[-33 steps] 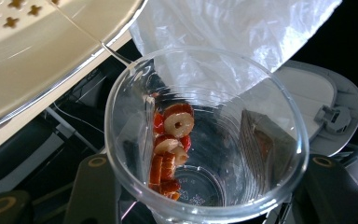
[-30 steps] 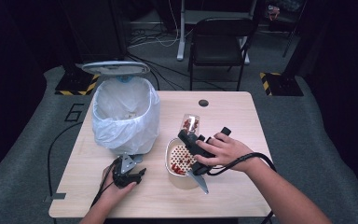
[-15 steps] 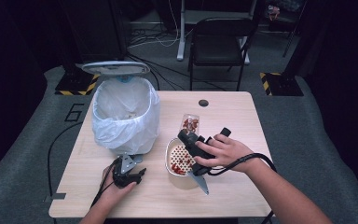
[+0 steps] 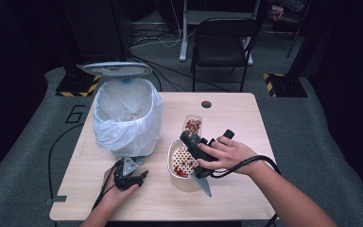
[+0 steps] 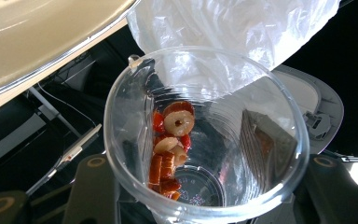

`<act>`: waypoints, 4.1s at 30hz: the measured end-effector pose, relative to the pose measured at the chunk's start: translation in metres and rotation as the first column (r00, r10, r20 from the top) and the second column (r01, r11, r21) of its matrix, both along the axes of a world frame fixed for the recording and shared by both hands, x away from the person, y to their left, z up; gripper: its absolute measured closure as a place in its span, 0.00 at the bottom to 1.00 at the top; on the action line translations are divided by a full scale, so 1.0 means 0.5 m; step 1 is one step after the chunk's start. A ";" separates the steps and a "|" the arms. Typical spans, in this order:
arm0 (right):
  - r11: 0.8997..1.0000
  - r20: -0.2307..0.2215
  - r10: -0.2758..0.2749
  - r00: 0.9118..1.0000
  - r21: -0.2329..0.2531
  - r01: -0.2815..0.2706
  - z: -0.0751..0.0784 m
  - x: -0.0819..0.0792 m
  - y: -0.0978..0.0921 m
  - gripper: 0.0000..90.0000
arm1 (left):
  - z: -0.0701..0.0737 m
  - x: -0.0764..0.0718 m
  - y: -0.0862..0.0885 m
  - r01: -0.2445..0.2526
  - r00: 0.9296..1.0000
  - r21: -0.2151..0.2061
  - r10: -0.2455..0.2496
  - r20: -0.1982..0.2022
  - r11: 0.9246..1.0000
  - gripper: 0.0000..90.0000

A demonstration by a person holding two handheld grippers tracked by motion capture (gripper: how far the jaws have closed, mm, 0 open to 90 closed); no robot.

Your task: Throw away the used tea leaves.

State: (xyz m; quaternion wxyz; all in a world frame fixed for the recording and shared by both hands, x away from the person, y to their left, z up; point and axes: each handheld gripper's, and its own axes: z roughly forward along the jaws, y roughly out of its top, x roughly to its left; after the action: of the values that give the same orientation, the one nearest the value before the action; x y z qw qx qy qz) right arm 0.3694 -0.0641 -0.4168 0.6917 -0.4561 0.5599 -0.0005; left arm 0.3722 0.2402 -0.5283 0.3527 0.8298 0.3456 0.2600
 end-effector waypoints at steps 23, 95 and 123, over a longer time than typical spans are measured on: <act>0.960 -0.552 -0.006 0.834 0.231 0.160 0.111 0.025 -0.001 0.50 | 0.000 0.000 0.000 0.001 1.000 0.000 -0.001 0.000 1.000 0.35; 0.538 -0.829 0.557 -0.053 0.312 0.783 0.194 0.185 -0.044 0.49 | -0.001 0.000 0.000 -0.002 1.000 0.000 0.002 0.006 1.000 0.35; 0.521 -0.818 0.569 -0.085 0.278 0.807 0.272 0.201 0.031 0.49 | -0.002 -0.001 -0.002 -0.009 1.000 -0.019 0.009 0.000 1.000 0.35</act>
State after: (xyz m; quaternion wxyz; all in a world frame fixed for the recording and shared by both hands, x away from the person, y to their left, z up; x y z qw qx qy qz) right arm 0.4700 -0.0485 -0.2810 0.1431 0.1763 0.8293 0.5106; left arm 0.3719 0.2392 -0.5293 0.3597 0.8248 0.3516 0.2583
